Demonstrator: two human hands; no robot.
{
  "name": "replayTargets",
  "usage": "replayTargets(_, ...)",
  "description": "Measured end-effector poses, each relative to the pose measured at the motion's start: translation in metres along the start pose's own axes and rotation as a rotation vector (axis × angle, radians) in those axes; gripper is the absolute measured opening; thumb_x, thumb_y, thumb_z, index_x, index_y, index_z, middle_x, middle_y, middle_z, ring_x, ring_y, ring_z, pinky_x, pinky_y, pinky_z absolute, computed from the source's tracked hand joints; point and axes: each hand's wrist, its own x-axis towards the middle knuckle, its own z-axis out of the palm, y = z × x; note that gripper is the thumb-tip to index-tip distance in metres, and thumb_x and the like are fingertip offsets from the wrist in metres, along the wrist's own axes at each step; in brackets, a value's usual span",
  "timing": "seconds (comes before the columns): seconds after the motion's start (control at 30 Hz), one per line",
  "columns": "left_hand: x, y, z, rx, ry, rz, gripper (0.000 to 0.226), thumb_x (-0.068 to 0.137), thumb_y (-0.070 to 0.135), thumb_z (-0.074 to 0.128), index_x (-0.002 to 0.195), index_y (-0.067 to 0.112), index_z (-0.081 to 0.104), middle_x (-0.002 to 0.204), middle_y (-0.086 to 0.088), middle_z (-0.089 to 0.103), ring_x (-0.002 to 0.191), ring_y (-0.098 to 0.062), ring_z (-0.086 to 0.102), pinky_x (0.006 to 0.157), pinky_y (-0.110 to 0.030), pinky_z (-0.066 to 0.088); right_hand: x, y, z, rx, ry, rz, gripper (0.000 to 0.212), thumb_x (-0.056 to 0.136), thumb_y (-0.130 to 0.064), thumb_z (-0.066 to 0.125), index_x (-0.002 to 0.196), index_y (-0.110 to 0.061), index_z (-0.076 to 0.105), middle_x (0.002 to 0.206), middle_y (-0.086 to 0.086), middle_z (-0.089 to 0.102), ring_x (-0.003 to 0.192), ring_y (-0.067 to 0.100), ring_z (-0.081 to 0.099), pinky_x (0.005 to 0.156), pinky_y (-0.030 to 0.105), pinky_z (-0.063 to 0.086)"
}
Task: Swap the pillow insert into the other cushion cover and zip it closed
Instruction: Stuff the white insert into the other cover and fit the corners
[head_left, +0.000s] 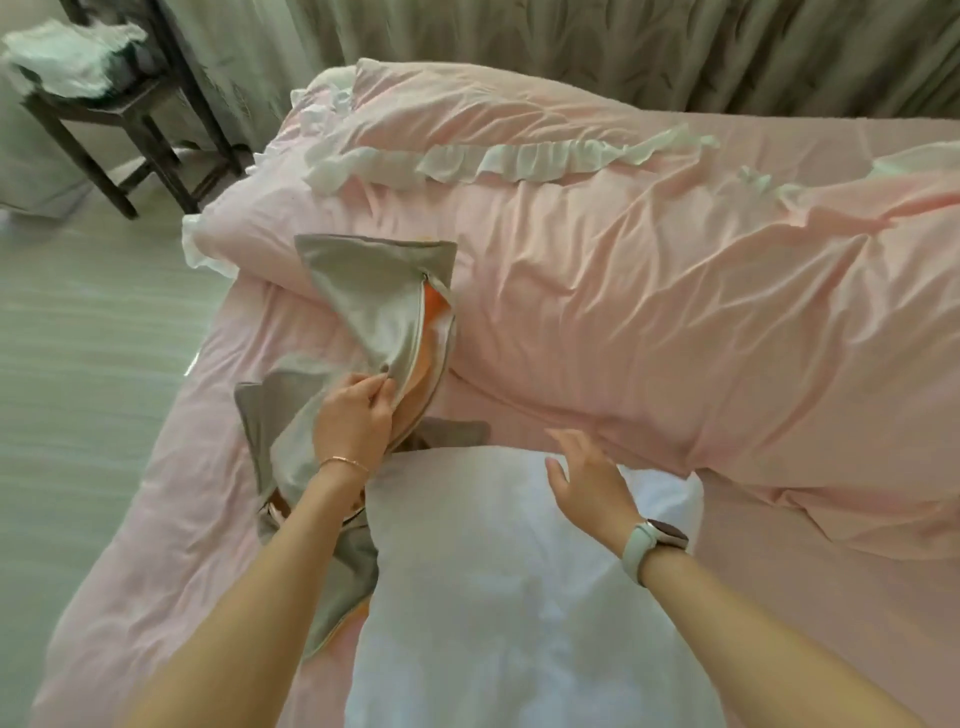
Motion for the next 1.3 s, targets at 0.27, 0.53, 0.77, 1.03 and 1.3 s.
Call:
replayTargets(0.27, -0.037, -0.052, 0.03, -0.183, -0.116, -0.31, 0.026, 0.092, 0.018, 0.054, 0.07, 0.011, 0.066, 0.068, -0.006, 0.059, 0.071, -0.02, 0.051, 0.068, -0.032, 0.036, 0.042, 0.009, 0.056, -0.164, -0.323, 0.029, 0.051, 0.098, -0.037, 0.036, 0.14, -0.008, 0.031, 0.145, 0.005, 0.035, 0.134, 0.02, 0.03, 0.109, 0.034, 0.02)
replayTargets(0.53, -0.034, -0.064, 0.027, -0.256, 0.004, -0.31, 0.037, 0.093, 0.011, 0.05, 0.059, -0.001, 0.043, 0.054, 0.003, 0.029, 0.051, -0.005, 0.027, 0.054, -0.024, 0.022, 0.07, -0.01, 0.086, -0.111, -0.544, 0.129, 0.058, 0.079, -0.068, 0.05, 0.101, -0.015, 0.054, 0.096, 0.006, 0.064, 0.094, 0.029, 0.06, 0.069, 0.033, 0.044)
replayTargets(0.77, -0.027, -0.039, 0.04, -0.292, 0.083, -0.325, 0.039, 0.093, 0.01, 0.046, 0.056, 0.011, 0.037, 0.053, 0.002, 0.03, 0.052, -0.011, 0.027, 0.052, -0.023, 0.023, 0.0, 0.014, 0.022, 0.129, -0.34, 0.132, 0.017, 0.088, -0.043, 0.057, 0.081, -0.027, 0.059, 0.084, -0.006, 0.064, 0.086, 0.021, 0.057, 0.07, 0.03, 0.036)
replayTargets(1.03, -0.051, 0.036, 0.019, -0.268, -0.442, 0.254, 0.016, 0.085, 0.007, 0.062, 0.075, -0.004, 0.068, 0.064, 0.005, 0.051, 0.061, -0.005, 0.047, 0.061, -0.009, 0.034, -0.077, 0.035, -0.029, 0.279, 0.025, -0.073, 0.033, 0.078, -0.045, 0.06, 0.086, -0.013, 0.063, 0.095, -0.015, 0.051, 0.086, 0.012, 0.05, 0.08, 0.027, 0.037)
replayTargets(1.3, -0.067, 0.054, -0.01, -0.067, -0.343, 0.21, 0.022, 0.089, 0.013, 0.058, 0.072, 0.001, 0.064, 0.069, -0.003, 0.054, 0.068, -0.017, 0.051, 0.064, -0.026, 0.034, -0.131, 0.013, -0.036, 0.126, 0.152, -0.25, 0.038, 0.079, -0.042, 0.048, 0.113, -0.024, 0.051, 0.088, -0.028, 0.048, 0.079, -0.002, 0.039, 0.085, 0.019, 0.026)
